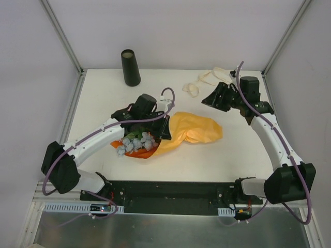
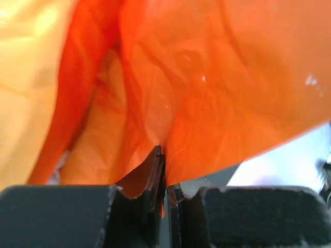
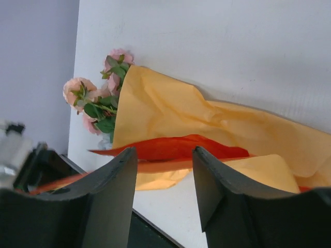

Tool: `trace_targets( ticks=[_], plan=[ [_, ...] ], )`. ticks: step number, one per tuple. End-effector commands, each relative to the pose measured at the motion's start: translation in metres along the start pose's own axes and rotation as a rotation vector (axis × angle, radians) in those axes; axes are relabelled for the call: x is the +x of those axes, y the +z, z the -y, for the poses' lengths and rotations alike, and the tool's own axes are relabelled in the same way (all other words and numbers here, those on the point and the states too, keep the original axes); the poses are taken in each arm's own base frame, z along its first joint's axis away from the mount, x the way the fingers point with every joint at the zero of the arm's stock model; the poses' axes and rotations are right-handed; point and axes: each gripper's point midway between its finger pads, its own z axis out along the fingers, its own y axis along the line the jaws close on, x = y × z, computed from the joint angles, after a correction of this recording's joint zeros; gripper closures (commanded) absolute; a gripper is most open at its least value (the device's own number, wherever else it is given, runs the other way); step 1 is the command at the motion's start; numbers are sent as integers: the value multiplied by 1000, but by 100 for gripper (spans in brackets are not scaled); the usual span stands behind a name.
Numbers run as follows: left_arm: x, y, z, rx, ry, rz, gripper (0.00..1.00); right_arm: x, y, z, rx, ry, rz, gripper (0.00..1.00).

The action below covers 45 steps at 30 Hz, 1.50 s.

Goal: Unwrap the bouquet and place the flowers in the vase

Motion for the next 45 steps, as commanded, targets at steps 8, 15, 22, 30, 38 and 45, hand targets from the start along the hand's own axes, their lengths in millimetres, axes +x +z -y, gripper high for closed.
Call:
trace_targets(
  ticks=[8, 15, 22, 30, 38, 45],
  plan=[
    [59, -15, 27, 125, 95, -32, 85, 16, 27, 6, 50, 240, -187, 63],
    [66, -10, 32, 172, 84, -72, 76, 58, 41, -1, 52, 174, -409, 64],
    [68, -11, 34, 162, 67, -63, 65, 95, 42, 3, 76, 147, -591, 63],
    [34, -50, 14, -67, 51, 168, 51, 152, 3, 17, 140, 181, -686, 63],
    [11, -90, -24, -357, -132, 313, 41, 184, -17, 43, 238, 182, -630, 64],
    [12, -77, -39, -405, -197, 230, 28, 200, -12, 75, 354, 209, -573, 63]
  ],
)
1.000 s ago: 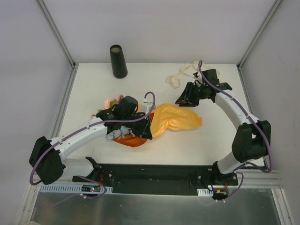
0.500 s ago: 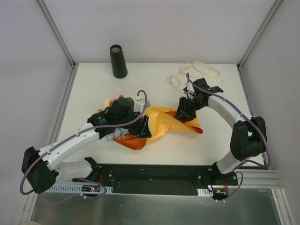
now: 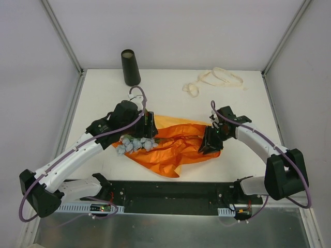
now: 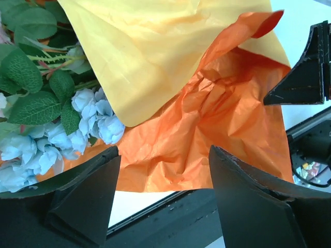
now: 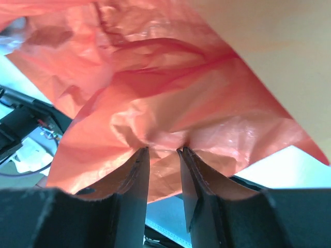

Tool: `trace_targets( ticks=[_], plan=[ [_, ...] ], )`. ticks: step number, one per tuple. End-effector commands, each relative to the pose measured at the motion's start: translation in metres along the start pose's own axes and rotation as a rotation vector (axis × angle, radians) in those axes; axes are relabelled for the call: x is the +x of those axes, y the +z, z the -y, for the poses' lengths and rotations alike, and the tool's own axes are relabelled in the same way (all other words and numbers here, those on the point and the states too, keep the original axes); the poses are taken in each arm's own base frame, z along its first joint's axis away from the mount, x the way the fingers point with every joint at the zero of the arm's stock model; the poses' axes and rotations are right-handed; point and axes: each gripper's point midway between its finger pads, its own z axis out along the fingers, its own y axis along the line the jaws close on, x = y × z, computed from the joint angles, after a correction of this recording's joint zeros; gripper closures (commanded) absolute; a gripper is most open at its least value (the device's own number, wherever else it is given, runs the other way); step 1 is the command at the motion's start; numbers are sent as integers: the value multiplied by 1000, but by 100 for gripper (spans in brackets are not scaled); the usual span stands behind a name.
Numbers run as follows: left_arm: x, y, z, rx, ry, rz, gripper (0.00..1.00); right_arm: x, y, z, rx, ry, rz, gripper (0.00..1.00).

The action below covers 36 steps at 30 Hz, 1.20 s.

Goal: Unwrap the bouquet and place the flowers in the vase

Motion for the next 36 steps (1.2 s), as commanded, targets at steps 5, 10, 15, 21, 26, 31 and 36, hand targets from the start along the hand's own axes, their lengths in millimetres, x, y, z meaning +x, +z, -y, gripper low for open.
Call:
trace_targets(
  ticks=[5, 10, 15, 21, 26, 31, 36],
  plan=[
    [14, 27, -5, -56, -35, -130, 29, -10, 13, 28, 101, 61, 128, 63],
    [16, 37, 1, -35, -49, -161, 27, -14, 14, 40, 158, 72, 168, 63],
    [23, 54, 2, 12, 20, -197, 27, -20, 5, 36, 154, 46, 215, 62],
    [11, 71, 4, 35, 150, -191, 29, -25, -3, 30, 136, 34, 255, 62],
    [2, 87, 15, 97, 255, -213, 66, -33, -19, 16, 95, 10, 317, 61],
    [-14, 88, 20, 103, 303, -179, 99, -60, -54, -17, -7, -96, 496, 57],
    [-39, 92, 34, 138, 386, -132, 100, -100, -104, -62, -149, -311, 806, 43]
  ],
)
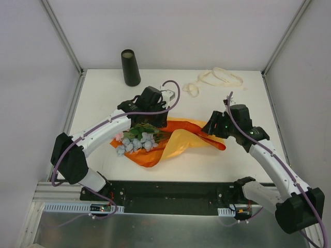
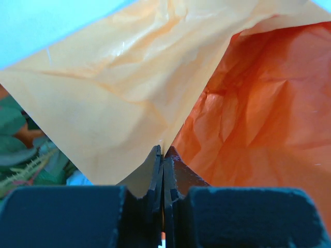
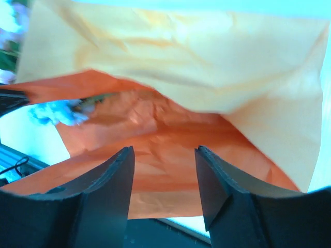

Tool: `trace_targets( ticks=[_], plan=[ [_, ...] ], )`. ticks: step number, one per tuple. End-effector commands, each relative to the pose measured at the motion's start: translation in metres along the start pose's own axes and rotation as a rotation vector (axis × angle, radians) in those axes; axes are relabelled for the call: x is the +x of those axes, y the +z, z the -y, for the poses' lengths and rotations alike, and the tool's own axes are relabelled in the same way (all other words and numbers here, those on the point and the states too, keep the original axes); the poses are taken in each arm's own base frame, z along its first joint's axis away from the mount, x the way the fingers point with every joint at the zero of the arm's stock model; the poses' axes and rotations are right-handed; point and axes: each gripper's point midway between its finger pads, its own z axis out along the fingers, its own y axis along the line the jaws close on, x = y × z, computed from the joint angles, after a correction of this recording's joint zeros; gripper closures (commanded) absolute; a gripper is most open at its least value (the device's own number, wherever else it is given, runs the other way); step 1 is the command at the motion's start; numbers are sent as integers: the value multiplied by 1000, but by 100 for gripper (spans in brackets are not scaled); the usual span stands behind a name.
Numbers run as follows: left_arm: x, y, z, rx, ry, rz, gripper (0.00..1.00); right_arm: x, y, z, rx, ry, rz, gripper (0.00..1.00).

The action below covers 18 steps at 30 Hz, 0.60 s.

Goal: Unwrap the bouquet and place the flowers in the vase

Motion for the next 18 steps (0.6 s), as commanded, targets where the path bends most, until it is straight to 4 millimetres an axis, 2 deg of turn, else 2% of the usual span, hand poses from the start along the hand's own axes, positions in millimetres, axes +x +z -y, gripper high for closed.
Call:
trace_targets(
  ticks=[1, 3, 7, 9, 12, 16, 18],
  plan=[
    [-46, -7, 13, 53, 134, 95, 100, -77, -25, -51, -201, -207, 356, 39],
    [-53, -3, 18, 77, 159, 96, 100, -92, -21, -59, -231, -283, 418, 32],
    [-66, 0, 26, 119, 197, 108, 100, -98, 3, -74, -292, -437, 337, 25],
    [-70, 2, 27, 126, 210, 117, 100, -91, 23, -78, -339, -479, 241, 24],
    [-78, 4, 26, 115, 216, 131, 100, -81, 37, -89, -433, -534, 149, 24],
    [-90, 8, 20, 74, 216, 160, 100, -68, 50, -94, -543, -570, 59, 24],
    [-95, 10, 14, 42, 241, 172, 100, -63, 51, -98, -609, -556, 19, 24]
  ],
)
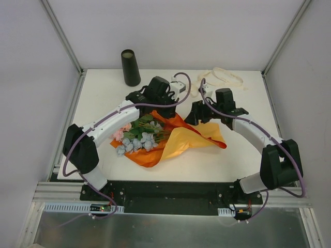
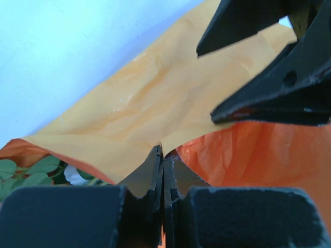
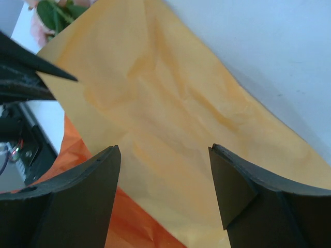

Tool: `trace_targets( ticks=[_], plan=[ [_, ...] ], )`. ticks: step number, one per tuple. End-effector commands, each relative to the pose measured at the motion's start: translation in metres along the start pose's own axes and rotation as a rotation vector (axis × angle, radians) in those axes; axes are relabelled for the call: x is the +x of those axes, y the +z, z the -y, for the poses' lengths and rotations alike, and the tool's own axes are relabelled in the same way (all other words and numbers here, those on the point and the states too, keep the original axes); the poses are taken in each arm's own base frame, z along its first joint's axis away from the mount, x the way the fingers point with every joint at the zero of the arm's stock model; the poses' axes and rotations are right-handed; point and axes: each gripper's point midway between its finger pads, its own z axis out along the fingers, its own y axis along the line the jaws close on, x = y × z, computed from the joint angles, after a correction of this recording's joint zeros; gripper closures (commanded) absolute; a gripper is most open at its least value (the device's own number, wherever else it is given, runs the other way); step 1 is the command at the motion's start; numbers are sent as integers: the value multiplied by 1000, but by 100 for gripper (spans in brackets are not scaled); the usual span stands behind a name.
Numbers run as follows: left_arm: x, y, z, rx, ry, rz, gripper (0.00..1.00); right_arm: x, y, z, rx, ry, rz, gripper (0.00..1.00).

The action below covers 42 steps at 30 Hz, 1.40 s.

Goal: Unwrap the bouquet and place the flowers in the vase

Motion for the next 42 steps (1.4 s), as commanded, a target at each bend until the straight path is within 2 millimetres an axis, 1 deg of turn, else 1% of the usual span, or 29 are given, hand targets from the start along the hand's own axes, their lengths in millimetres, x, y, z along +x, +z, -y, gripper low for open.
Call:
trace_targets(
  ticks=[1, 4, 8, 10, 13, 17, 20, 21, 23, 24, 25, 26, 27, 28, 29, 30, 31, 32, 33, 34, 36, 37, 39, 42],
  plan=[
    [-36, -1, -13, -64, 75, 99, 100, -20, -2, -31, -244, -95, 19, 24],
    [-44, 3, -26, -124, 107, 119, 100, -23, 0, -27, -245, -88, 21, 24],
    [-57, 12, -48, -208, 137, 138, 100, -34, 0, -12, -169, -90, 55, 24],
    [-66, 17, -62, -226, 122, 147, 100, -36, -4, -6, -163, -84, 65, 24],
    [-77, 28, -77, -212, 87, 154, 100, -35, -5, 2, -149, -95, 67, 23],
    [-93, 44, -95, -194, 34, 172, 100, -37, 8, 15, -131, -86, 50, 23],
    [-106, 54, -106, -186, 17, 189, 100, -45, 16, 28, -106, -65, 52, 23],
    [-108, 58, -109, -185, 13, 190, 100, -49, 20, 37, -70, -57, 57, 23],
    [-118, 62, -115, -183, 12, 208, 100, -56, 28, 55, 6, -39, 60, 26],
    [-121, 66, -118, -184, 12, 211, 100, -60, 33, 67, 54, -28, 66, 31],
    [-125, 66, -122, -190, 10, 221, 100, -65, 36, 80, 110, -21, 76, 42],
    [-127, 71, -128, -203, 8, 223, 100, -69, 40, 91, 158, -11, 85, 55],
    [-129, 74, -139, -227, 0, 227, 100, -77, 42, 106, 217, 8, 103, 69],
    [-136, 70, -148, -253, -8, 244, 100, -79, 43, 118, 265, 44, 112, 76],
    [-140, 70, -156, -268, -24, 253, 100, -88, 47, 129, 301, 79, 151, 85],
    [-145, 66, -164, -282, -44, 269, 100, -94, 49, 138, 324, 99, 174, 90],
    [-149, 61, -170, -290, -47, 276, 94, -99, 53, 143, 329, 135, 190, 94],
    [-154, 53, -171, -289, -86, 291, 76, -103, 58, 148, 336, 190, 207, 98],
    [-155, 45, -169, -291, -103, 294, 61, -108, 62, 152, 343, 220, 216, 100],
    [-155, 33, -161, -278, -123, 290, 59, -110, 66, 159, 360, 257, 220, 100],
    [-150, 15, -133, -189, -161, 292, 60, -111, 73, 171, 395, 309, 229, 100],
    [-142, 9, -118, -150, -192, 279, 61, -112, 75, 175, 409, 324, 234, 100],
    [-119, 8, -90, -80, -240, 231, 62, -114, 76, 183, 433, 352, 249, 100],
    [-83, 16, -47, 8, -285, 149, 65, -117, 77, 197, 449, 399, 267, 100]
  ],
)
